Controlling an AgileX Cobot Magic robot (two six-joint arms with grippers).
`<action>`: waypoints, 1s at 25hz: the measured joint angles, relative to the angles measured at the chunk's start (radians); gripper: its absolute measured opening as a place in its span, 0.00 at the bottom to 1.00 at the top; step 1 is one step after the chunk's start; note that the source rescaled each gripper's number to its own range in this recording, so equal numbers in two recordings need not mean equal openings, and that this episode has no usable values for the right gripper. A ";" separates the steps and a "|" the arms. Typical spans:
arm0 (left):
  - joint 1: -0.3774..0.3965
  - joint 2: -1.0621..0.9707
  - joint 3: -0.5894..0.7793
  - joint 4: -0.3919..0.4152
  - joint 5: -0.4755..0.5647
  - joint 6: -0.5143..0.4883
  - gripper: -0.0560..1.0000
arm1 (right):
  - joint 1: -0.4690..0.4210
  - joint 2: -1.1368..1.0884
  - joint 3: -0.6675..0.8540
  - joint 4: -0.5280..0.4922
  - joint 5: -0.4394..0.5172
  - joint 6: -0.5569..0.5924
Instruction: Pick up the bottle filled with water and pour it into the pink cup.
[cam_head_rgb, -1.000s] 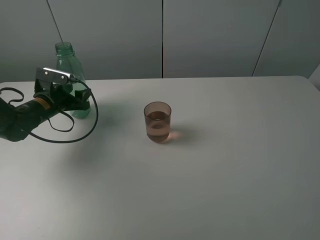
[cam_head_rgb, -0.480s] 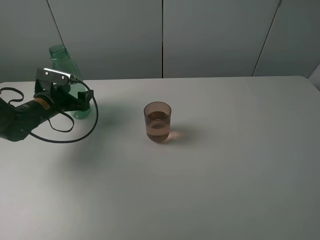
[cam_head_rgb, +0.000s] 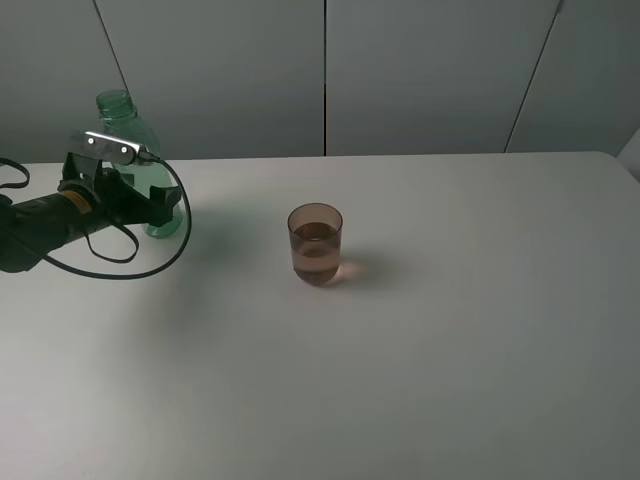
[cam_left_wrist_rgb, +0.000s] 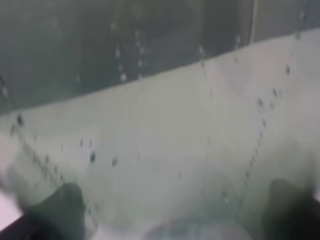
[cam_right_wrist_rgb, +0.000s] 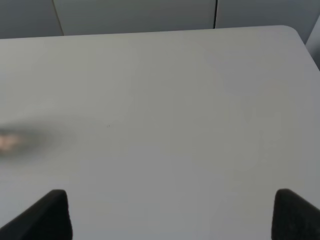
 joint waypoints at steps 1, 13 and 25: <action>0.000 -0.016 0.011 0.000 0.034 0.000 1.00 | 0.000 0.000 0.000 0.000 0.000 0.000; 0.000 -0.306 0.064 -0.054 0.774 -0.018 1.00 | 0.000 0.000 0.000 0.000 0.000 0.000; 0.031 -0.971 0.012 -0.308 1.517 0.056 1.00 | 0.000 0.000 0.000 0.000 0.000 0.000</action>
